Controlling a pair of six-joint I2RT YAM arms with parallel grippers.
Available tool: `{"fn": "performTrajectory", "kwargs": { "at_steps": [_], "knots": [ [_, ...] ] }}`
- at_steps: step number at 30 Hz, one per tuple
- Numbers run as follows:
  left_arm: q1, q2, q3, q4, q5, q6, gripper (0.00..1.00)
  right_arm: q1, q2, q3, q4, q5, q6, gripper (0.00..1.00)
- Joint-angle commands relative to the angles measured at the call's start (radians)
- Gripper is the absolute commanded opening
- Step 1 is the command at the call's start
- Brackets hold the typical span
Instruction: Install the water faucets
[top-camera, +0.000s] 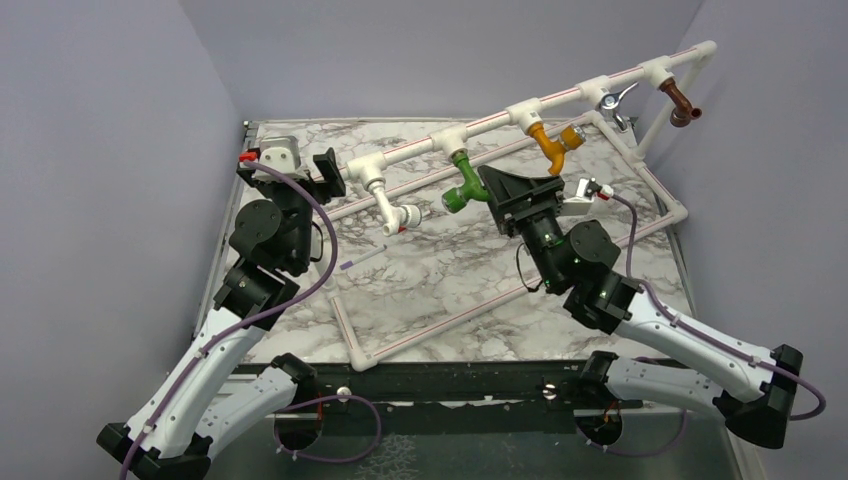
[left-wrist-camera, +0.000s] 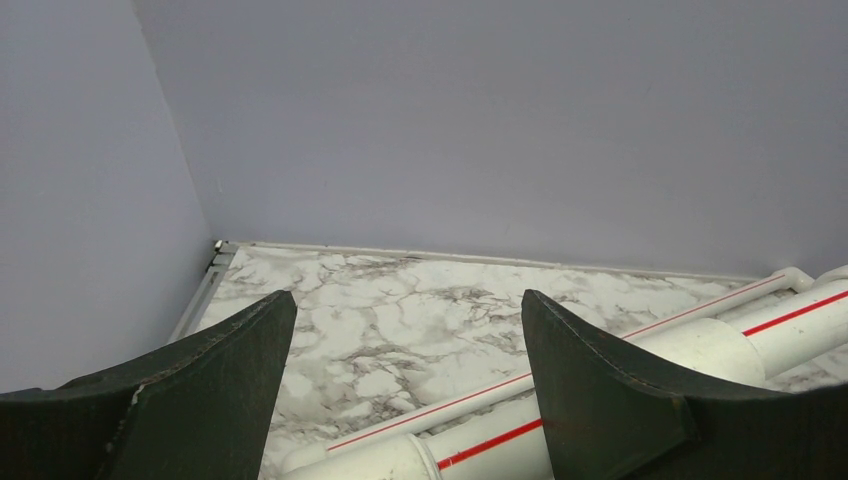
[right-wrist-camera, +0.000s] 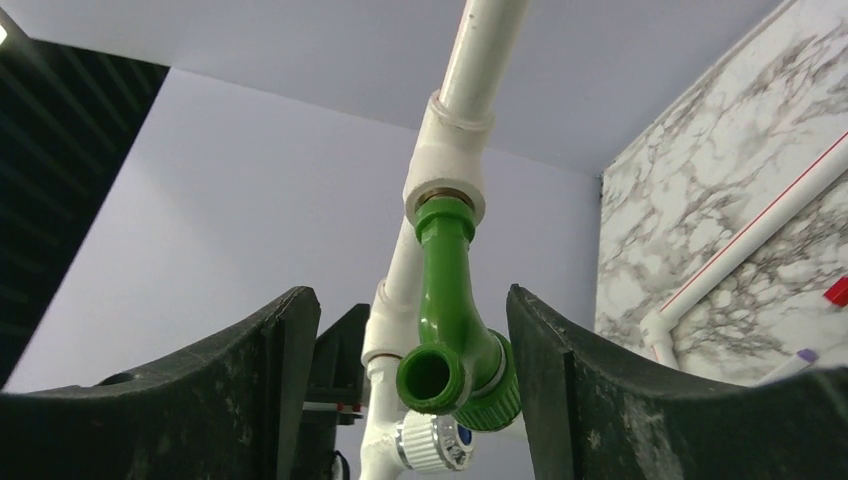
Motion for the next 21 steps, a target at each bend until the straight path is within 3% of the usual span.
{"fn": "performTrajectory", "kwargs": {
  "at_steps": [1, 11, 21],
  "knots": [
    [-0.003, 0.027, -0.022, -0.089, 0.022, 0.009, 0.84, -0.001, -0.054, 0.027, -0.019, -0.008, -0.2, 0.73],
    [-0.003, 0.027, -0.021, -0.089, 0.023, 0.008, 0.84, -0.002, -0.162, 0.056, -0.107, -0.046, -0.661, 0.73],
    [-0.003, 0.028, -0.019, -0.092, 0.032, 0.002, 0.84, -0.001, -0.228, 0.119, -0.177, -0.213, -1.322, 0.72]
  ]
}}
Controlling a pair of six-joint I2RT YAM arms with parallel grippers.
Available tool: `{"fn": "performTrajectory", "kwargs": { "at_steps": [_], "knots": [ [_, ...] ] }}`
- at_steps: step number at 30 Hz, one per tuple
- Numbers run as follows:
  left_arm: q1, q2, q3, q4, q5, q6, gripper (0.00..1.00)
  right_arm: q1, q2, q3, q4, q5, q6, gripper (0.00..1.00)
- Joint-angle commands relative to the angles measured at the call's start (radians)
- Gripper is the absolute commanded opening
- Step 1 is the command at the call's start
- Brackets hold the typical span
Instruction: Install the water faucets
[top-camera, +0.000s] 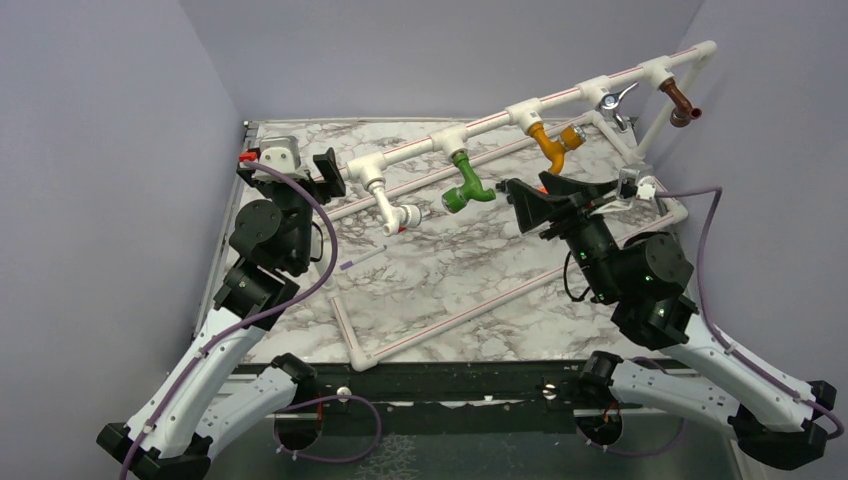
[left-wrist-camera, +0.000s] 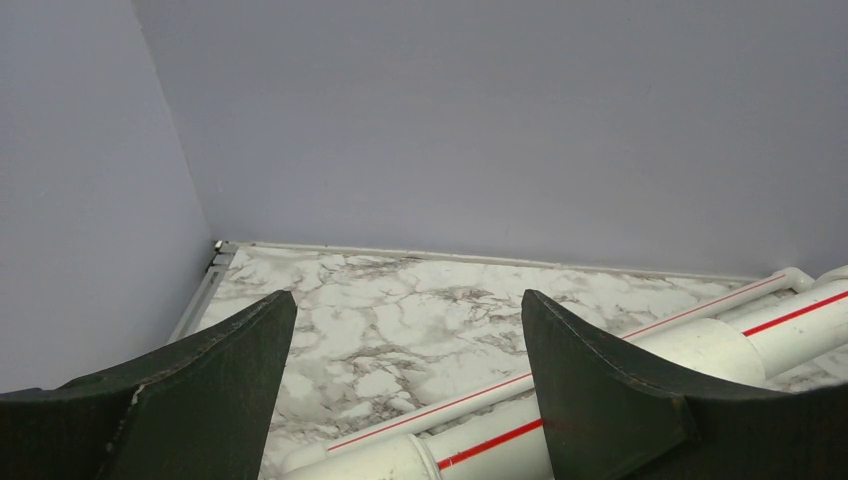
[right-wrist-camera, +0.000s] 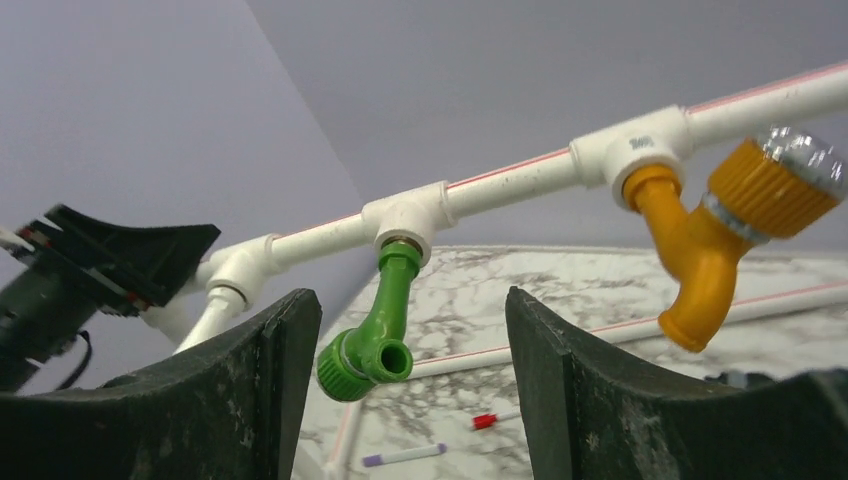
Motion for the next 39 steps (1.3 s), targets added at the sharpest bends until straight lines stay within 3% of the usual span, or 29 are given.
{"fn": "performTrajectory", "kwargs": {
  "at_steps": [1, 7, 12, 17, 22, 26, 34, 39],
  "knots": [
    [-0.003, 0.028, -0.02, -0.093, 0.031, 0.002, 0.84, -0.001, -0.028, 0.046, -0.055, -0.14, -0.43, 0.72],
    [-0.003, 0.024, -0.018, -0.092, 0.032, 0.002, 0.84, -0.001, -0.046, 0.07, -0.161, -0.369, -0.877, 0.75],
    [-0.002, 0.023, -0.018, -0.092, 0.03, 0.004, 0.84, -0.001, -0.035, 0.101, -0.358, -0.523, -1.194, 0.77],
    [-0.002, 0.021, -0.018, -0.092, 0.031, 0.004, 0.84, -0.001, 0.001, 0.133, -0.446, -0.536, -1.411, 0.77],
    [-0.001, 0.02, -0.018, -0.092, 0.029, 0.005, 0.84, -0.001, 0.034, 0.105, -0.401, -0.46, -1.621, 0.77],
    [-0.001, 0.019, -0.018, -0.092, 0.029, 0.005, 0.84, -0.001, 0.043, 0.025, -0.254, -0.442, -1.769, 0.77],
    [-0.001, 0.02, -0.02, -0.091, 0.034, 0.004, 0.84, 0.008, 0.112, -0.077, 0.016, -0.393, -1.974, 0.77],
    [-0.001, 0.022, -0.02, -0.09, 0.036, 0.004, 0.84, 0.033, 0.17, -0.079, 0.077, -0.356, -2.106, 0.75]
  ]
}}
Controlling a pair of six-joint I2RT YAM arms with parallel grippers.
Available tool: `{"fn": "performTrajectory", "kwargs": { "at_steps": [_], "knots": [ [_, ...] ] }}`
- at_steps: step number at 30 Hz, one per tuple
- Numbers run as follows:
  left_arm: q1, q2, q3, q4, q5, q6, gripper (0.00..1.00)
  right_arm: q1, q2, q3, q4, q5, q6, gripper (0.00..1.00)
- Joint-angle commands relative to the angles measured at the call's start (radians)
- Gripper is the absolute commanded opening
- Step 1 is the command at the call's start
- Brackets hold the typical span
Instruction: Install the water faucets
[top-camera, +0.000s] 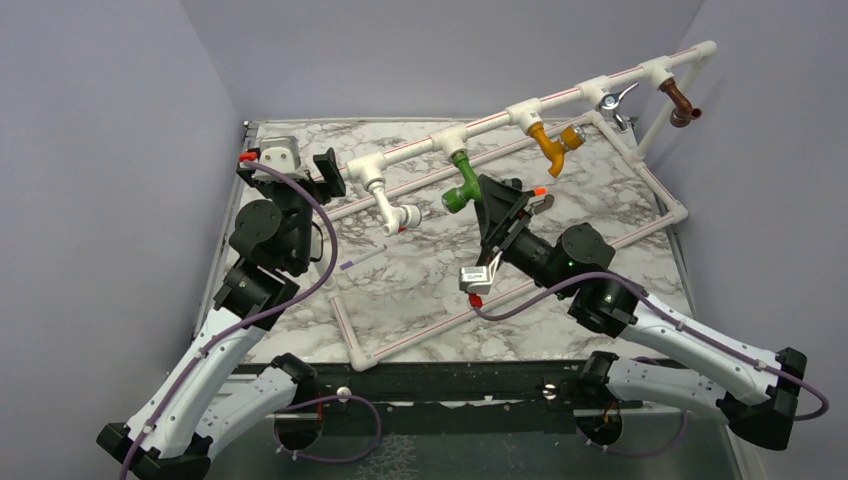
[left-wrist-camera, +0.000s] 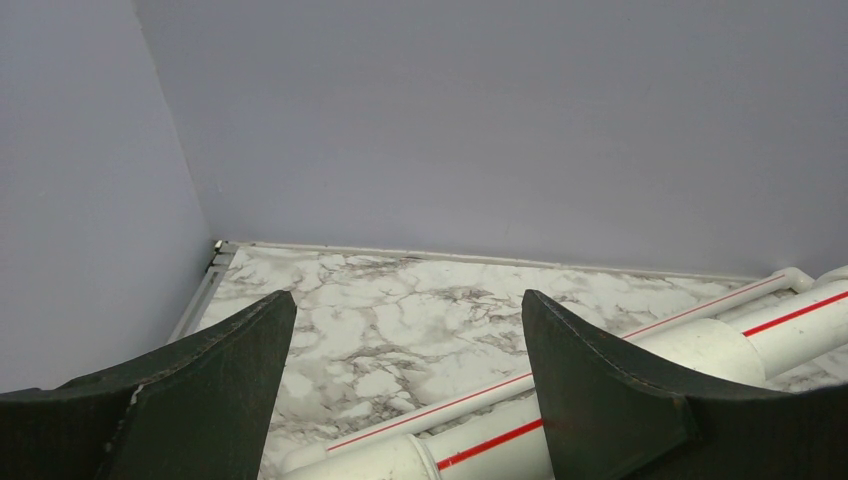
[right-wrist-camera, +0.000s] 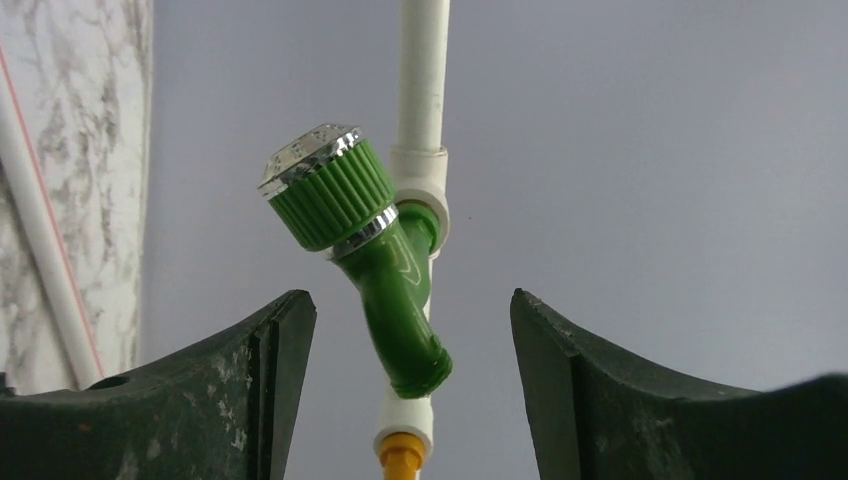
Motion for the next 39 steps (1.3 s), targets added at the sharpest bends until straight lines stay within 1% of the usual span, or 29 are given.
{"fn": "performTrajectory", "kwargs": {
  "at_steps": [1, 8, 14, 16, 18, 22, 24, 28, 32, 36, 39],
  "knots": [
    [-0.001, 0.022, -0.02, -0.09, 0.035, 0.003, 0.84, 0.023, 0.032, 0.009, 0.137, 0.059, -0.161, 0.75],
    [-0.001, 0.018, -0.02, -0.09, 0.037, 0.003, 0.84, 0.036, 0.073, 0.029, 0.095, 0.081, -0.2, 0.68],
    [-0.001, 0.016, -0.02, -0.09, 0.037, 0.002, 0.84, 0.046, 0.093, 0.034, 0.078, 0.091, -0.215, 0.6],
    [-0.001, 0.016, -0.021, -0.089, 0.037, 0.002, 0.84, 0.048, 0.099, 0.038, 0.076, 0.095, -0.218, 0.56],
    [-0.001, 0.016, -0.02, -0.09, 0.037, 0.002, 0.84, 0.049, 0.107, 0.039, 0.074, 0.101, -0.216, 0.5],
    [-0.001, 0.014, -0.02, -0.09, 0.038, 0.0, 0.84, 0.049, 0.114, 0.038, 0.083, 0.115, -0.212, 0.33],
    [-0.001, 0.014, -0.02, -0.09, 0.04, 0.0, 0.84, 0.049, 0.114, 0.035, 0.092, 0.119, -0.202, 0.27],
    [-0.001, 0.015, -0.018, -0.092, 0.041, -0.002, 0.84, 0.056, 0.11, 0.023, 0.121, 0.121, -0.169, 0.01],
    [-0.001, 0.013, -0.017, -0.092, 0.041, -0.002, 0.84, 0.068, 0.103, 0.012, 0.188, 0.078, -0.053, 0.01],
    [-0.001, 0.014, -0.017, -0.094, 0.041, -0.001, 0.84, 0.085, 0.105, 0.018, 0.26, 0.043, 0.136, 0.01],
    [-0.001, 0.013, -0.017, -0.095, 0.041, -0.002, 0.84, 0.096, 0.112, -0.002, 0.347, 0.026, 0.263, 0.01]
  ]
}}
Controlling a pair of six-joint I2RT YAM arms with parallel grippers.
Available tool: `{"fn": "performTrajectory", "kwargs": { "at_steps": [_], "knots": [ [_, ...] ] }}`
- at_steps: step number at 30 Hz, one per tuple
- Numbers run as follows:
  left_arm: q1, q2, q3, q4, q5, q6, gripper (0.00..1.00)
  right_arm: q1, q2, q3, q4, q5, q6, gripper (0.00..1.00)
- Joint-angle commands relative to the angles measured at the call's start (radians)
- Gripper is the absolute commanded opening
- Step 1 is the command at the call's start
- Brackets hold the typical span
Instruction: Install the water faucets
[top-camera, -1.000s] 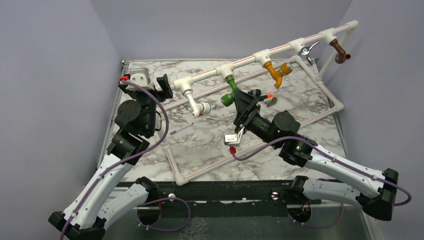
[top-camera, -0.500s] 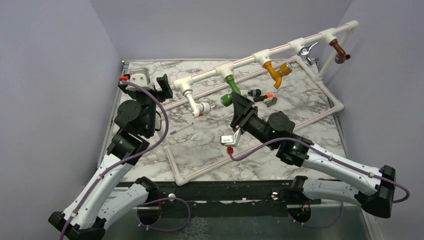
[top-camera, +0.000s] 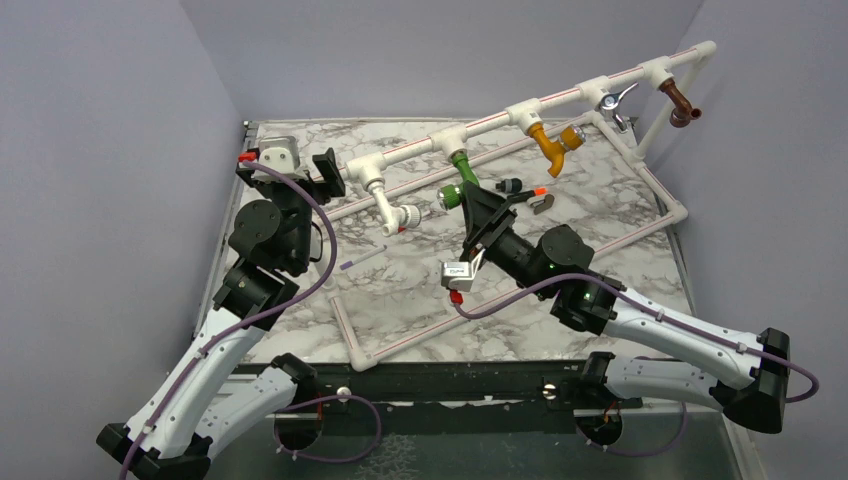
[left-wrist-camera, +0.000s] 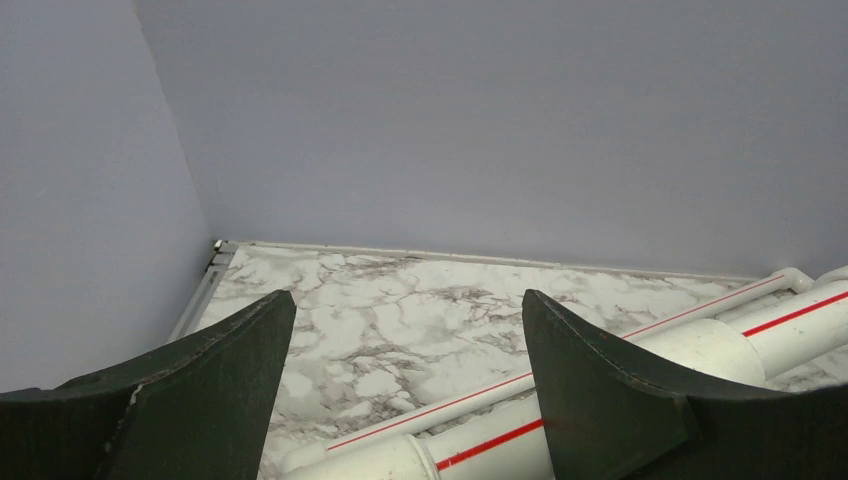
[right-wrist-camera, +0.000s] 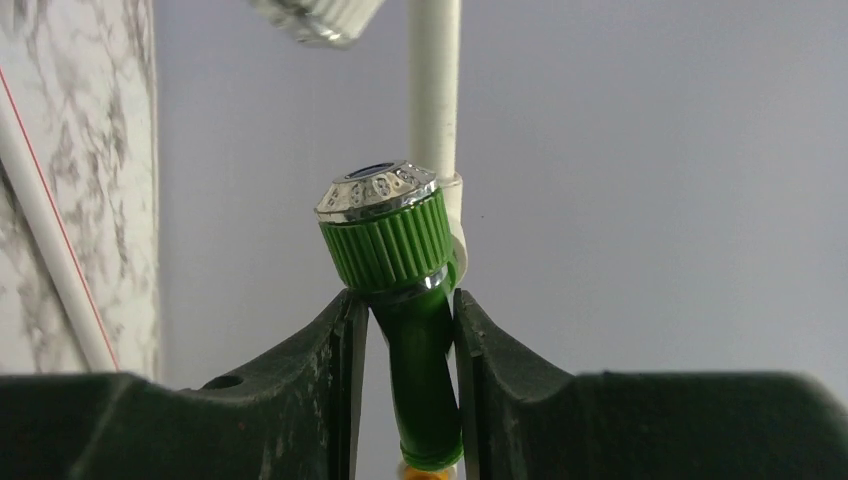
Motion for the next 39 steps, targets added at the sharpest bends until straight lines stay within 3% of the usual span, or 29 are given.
{"fn": "performTrajectory", "kwargs": {
  "at_steps": [1, 10, 18, 27, 32, 39],
  "knots": [
    [-0.001, 0.014, -0.017, -0.092, 0.039, -0.001, 0.84, 0.028, 0.005, -0.016, 0.288, -0.076, 0.348, 0.0],
    [-0.001, 0.009, -0.017, -0.092, 0.039, 0.0, 0.84, 0.036, -0.007, -0.021, 0.36, -0.06, 0.528, 0.0],
    [-0.001, 0.007, -0.015, -0.094, 0.042, -0.002, 0.84, 0.036, -0.006, -0.038, 0.542, -0.023, 0.892, 0.01],
    [-0.001, 0.004, -0.015, -0.093, 0.046, -0.004, 0.84, 0.036, 0.08, -0.083, 0.825, 0.215, 1.401, 0.01],
    [-0.001, 0.004, -0.017, -0.092, 0.045, -0.004, 0.84, 0.036, 0.133, -0.096, 0.956, 0.329, 1.581, 0.0],
    [-0.001, 0.003, -0.017, -0.091, 0.046, -0.005, 0.84, 0.036, 0.135, -0.115, 0.977, 0.524, 1.915, 0.01]
  ]
}}
